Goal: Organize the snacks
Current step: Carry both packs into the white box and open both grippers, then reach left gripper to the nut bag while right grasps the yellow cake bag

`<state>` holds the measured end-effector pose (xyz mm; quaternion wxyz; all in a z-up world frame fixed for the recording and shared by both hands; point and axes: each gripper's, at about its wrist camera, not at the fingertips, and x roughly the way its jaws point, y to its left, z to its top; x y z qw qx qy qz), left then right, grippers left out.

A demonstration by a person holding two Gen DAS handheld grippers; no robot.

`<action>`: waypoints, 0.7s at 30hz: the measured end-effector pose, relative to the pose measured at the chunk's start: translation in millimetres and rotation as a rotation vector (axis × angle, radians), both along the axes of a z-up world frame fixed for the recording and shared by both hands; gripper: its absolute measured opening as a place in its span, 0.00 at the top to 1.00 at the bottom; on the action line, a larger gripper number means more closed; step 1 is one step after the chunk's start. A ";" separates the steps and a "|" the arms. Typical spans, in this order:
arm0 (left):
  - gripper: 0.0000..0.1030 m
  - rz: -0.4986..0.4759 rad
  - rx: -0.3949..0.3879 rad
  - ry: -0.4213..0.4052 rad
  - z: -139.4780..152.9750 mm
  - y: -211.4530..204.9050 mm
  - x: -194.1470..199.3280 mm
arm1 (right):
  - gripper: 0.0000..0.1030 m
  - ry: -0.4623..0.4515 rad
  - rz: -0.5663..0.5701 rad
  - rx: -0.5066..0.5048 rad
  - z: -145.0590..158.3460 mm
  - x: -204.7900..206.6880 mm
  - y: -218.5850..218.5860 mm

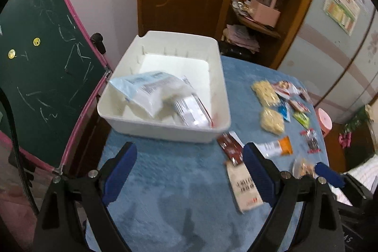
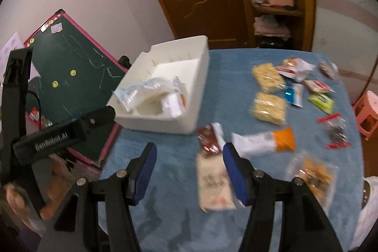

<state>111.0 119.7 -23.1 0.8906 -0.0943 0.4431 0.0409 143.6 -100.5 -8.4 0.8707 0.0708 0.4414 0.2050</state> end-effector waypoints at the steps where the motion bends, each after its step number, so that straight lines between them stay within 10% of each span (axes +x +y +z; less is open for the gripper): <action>1: 0.12 -0.006 0.005 0.001 -1.9 -8.3 -7.9 | 0.43 -0.011 -0.010 -0.013 0.1 -10.4 -11.7; 11: 0.12 -0.064 0.077 0.068 -27.9 -66.9 -26.3 | 0.43 -0.186 -0.003 -0.189 4.4 -70.0 -77.7; 21: 0.12 -0.089 0.042 0.186 -73.1 -104.7 -12.6 | 0.43 -0.144 0.139 -0.250 -29.9 -66.5 -113.1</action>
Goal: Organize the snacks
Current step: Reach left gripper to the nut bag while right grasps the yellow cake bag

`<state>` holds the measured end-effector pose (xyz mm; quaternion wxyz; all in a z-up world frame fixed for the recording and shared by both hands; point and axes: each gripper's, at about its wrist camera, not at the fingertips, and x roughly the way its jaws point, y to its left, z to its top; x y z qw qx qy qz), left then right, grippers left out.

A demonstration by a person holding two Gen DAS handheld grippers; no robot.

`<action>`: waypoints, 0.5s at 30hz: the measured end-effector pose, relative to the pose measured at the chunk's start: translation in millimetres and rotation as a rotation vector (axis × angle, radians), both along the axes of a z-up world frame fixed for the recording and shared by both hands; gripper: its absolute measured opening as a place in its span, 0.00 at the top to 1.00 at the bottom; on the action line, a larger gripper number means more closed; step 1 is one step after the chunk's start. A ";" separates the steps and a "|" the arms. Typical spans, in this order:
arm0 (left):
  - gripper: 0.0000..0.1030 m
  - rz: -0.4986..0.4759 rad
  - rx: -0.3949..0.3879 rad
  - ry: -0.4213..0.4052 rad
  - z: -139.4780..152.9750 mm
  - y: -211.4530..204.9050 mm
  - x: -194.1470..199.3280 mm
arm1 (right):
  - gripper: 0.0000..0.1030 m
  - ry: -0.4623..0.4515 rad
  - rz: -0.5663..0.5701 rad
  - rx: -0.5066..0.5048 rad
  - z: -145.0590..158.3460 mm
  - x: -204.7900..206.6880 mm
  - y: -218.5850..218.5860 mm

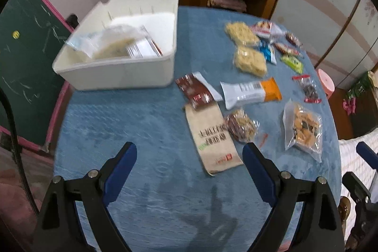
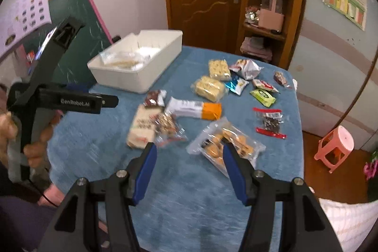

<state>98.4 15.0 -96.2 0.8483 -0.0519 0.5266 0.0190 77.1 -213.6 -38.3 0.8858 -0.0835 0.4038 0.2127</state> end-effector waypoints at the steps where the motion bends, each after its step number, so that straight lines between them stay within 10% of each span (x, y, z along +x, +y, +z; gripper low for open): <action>1: 0.12 0.000 -0.013 0.020 -6.9 -2.9 1.8 | 0.43 0.007 0.008 -0.019 -4.6 4.0 -1.0; 15: 0.12 0.019 -0.077 0.152 -54.1 -38.7 42.0 | 0.43 -0.055 0.242 -0.295 -57.5 35.5 -12.3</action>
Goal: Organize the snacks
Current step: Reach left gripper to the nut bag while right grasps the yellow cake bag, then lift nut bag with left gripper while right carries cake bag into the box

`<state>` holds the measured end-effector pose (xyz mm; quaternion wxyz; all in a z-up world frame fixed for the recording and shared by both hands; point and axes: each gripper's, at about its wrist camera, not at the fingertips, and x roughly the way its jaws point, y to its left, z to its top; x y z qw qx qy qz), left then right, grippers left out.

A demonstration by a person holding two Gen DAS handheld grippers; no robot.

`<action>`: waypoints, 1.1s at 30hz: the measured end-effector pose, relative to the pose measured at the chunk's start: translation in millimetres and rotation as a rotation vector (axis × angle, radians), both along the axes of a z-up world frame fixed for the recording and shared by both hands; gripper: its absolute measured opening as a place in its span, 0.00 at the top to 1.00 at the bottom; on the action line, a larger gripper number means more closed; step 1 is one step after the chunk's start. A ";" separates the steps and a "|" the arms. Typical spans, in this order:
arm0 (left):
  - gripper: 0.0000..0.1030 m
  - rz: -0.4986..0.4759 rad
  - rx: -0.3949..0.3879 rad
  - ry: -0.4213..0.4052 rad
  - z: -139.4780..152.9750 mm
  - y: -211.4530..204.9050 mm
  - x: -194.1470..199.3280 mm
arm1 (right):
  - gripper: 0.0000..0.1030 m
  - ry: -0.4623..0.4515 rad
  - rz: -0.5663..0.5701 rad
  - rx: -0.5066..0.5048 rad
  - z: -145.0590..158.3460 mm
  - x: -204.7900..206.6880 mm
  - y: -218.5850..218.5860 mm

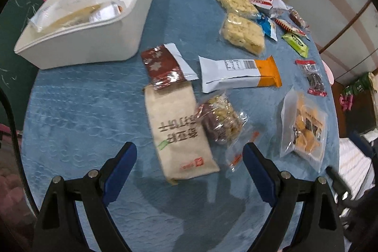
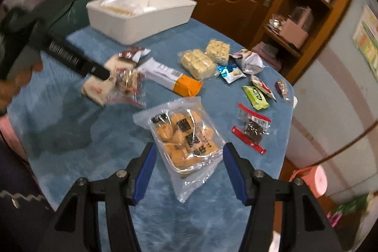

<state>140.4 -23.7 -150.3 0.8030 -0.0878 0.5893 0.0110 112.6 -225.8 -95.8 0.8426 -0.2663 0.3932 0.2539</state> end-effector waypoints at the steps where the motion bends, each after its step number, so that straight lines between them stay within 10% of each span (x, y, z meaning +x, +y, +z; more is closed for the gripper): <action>1: 0.12 0.004 -0.009 0.012 -3.8 -2.4 4.5 | 0.43 -0.008 0.018 -0.025 -4.1 -0.8 2.4; 15: 0.12 0.018 -0.039 0.082 -31.1 -25.0 38.7 | 0.43 -0.080 0.117 -0.143 -33.3 10.7 27.8; 19: 0.12 -0.002 -0.043 0.078 -31.9 -35.9 48.9 | 0.27 -0.078 0.126 -0.126 -31.1 25.9 27.7; 33: 0.12 -0.073 0.077 0.058 -43.5 -67.0 70.4 | 0.04 0.337 0.055 0.090 -58.1 107.5 12.4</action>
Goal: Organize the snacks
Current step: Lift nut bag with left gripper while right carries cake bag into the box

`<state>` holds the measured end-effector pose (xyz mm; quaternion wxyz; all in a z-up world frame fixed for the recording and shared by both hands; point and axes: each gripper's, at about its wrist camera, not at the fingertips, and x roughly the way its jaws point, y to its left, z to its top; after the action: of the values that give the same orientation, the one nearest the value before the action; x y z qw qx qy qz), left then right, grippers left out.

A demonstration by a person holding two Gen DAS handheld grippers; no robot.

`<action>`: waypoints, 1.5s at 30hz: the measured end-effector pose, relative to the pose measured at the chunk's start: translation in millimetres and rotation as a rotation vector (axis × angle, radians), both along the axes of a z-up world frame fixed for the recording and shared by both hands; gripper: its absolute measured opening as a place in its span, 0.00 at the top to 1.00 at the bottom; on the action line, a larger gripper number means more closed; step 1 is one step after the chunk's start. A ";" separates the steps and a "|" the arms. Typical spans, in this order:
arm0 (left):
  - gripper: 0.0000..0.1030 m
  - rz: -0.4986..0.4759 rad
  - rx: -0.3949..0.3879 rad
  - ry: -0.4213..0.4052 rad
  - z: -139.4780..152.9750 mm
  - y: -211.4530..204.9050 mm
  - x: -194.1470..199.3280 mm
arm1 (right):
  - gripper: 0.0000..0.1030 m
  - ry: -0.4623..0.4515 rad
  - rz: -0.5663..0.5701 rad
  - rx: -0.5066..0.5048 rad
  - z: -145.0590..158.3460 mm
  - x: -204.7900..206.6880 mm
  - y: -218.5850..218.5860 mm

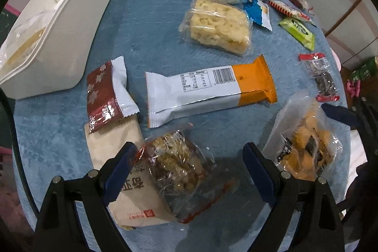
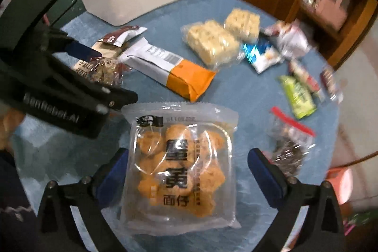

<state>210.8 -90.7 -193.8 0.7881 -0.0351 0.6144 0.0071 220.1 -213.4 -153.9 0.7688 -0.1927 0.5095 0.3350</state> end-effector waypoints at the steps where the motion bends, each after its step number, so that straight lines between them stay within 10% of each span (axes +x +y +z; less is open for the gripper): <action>1: 0.12 -0.003 0.007 -0.003 -0.5 -2.0 2.0 | 0.04 0.027 -0.011 0.006 -4.2 2.4 -0.6; 9: 0.12 -0.088 0.149 0.014 -12.7 -28.3 11.5 | 0.31 0.067 -0.103 0.058 -5.7 -12.3 -11.1; 13: 0.29 -0.133 0.215 -0.034 -11.3 -39.2 1.1 | 0.32 0.108 -0.203 0.106 -6.4 -13.8 -30.2; 27: 0.45 -0.082 -0.002 -0.166 80.8 13.9 -34.7 | 0.32 0.047 -0.341 0.222 55.2 -44.4 -40.2; 45: 0.45 0.009 -0.117 -0.404 215.9 183.9 -38.0 | 0.32 -0.101 -0.334 0.314 180.7 3.5 88.1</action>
<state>172.7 93.1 22.1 0.8919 -0.0843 0.4431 -0.0324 223.6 -125.3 26.8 0.8586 -0.0003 0.4370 0.2683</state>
